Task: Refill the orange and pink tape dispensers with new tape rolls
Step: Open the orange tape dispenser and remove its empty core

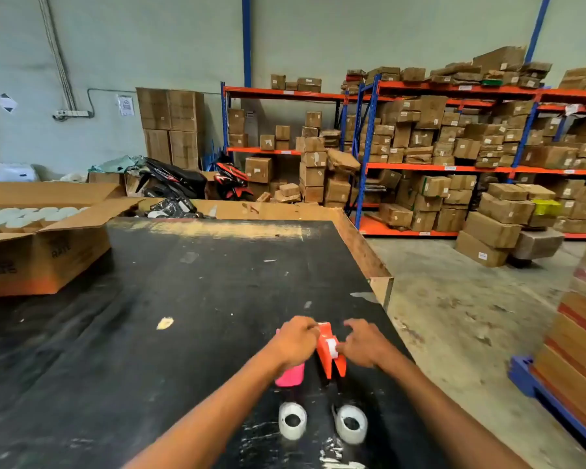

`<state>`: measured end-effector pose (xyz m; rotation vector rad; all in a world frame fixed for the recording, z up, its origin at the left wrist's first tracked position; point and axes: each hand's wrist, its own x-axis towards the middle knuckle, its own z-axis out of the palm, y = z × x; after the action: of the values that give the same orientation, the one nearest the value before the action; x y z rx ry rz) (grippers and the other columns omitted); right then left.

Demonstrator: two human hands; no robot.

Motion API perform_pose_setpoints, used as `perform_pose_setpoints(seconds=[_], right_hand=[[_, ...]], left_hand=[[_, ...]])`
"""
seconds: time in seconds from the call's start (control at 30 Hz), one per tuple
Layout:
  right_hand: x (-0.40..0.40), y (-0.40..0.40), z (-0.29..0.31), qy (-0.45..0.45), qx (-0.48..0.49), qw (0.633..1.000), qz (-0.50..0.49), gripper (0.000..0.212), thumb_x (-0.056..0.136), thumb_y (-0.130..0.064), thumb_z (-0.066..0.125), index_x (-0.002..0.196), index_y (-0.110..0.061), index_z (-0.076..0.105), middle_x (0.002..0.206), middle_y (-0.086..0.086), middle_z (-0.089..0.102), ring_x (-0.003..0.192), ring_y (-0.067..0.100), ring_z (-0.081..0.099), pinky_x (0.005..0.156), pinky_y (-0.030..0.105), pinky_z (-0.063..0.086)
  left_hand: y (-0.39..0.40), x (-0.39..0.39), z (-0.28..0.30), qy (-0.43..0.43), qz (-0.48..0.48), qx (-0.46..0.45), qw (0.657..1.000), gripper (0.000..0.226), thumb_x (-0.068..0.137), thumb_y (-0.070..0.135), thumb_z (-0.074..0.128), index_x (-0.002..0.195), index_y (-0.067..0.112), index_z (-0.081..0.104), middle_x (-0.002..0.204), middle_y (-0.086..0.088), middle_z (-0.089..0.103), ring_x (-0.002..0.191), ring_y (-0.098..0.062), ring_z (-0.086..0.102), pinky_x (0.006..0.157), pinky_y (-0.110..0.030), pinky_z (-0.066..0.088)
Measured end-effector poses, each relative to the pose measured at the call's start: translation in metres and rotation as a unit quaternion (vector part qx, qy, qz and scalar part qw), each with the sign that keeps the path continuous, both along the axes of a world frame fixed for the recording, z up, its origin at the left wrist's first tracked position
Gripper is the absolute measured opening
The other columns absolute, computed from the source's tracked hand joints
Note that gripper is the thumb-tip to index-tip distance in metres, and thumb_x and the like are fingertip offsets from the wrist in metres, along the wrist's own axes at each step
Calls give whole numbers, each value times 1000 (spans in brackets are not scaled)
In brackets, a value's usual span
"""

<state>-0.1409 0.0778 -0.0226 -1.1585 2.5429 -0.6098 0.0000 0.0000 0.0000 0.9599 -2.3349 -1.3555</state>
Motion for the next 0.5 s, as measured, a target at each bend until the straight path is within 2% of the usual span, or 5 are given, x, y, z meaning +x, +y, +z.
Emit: perform_pose_setpoints(seconds=[0.1, 0.17, 0.23, 0.4, 0.5], right_hand=[[10, 12, -17, -68, -26, 997, -8, 54, 78, -32, 65, 126, -9, 57, 113, 15, 70, 112, 25, 62, 92, 31, 46], [16, 17, -26, -70, -74, 995, -10, 13, 79, -24, 63, 83, -14, 70, 78, 10, 68, 81, 25, 64, 76, 35, 50], [15, 19, -31, -65, -127, 990, -18, 28, 80, -18, 59, 54, -10, 58, 55, 6, 56, 61, 31, 54, 62, 40, 49], [21, 31, -18, -13, -225, 974, 6, 19, 82, -13, 57, 68, -12, 70, 57, 2, 60, 57, 22, 59, 59, 37, 51], [30, 37, 3, -24, -271, 960, 60, 24, 83, -12, 62, 99, -26, 74, 79, -7, 60, 68, 13, 58, 66, 27, 49]], left_hand=[[15, -10, -11, -13, -6, 37, 999, 36, 89, 5, 40, 57, 16, 52, 73, -11, 55, 77, -20, 48, 68, -28, 35], [28, -11, -9, -35, 0, 32, 999, 37, 93, 10, 41, 58, 16, 51, 70, -9, 53, 73, -18, 45, 63, -29, 33], [35, -15, -10, -34, 13, 27, 999, 34, 97, 24, 40, 74, 12, 62, 84, -14, 60, 77, -18, 48, 69, -31, 38], [35, -23, -9, 98, 101, 118, 983, 49, 93, 53, 37, 96, 14, 66, 98, -14, 70, 93, -29, 66, 82, -34, 49], [24, -26, -9, 180, 134, 155, 962, 43, 86, 53, 42, 97, 17, 62, 102, -17, 71, 97, -33, 68, 90, -52, 54]])
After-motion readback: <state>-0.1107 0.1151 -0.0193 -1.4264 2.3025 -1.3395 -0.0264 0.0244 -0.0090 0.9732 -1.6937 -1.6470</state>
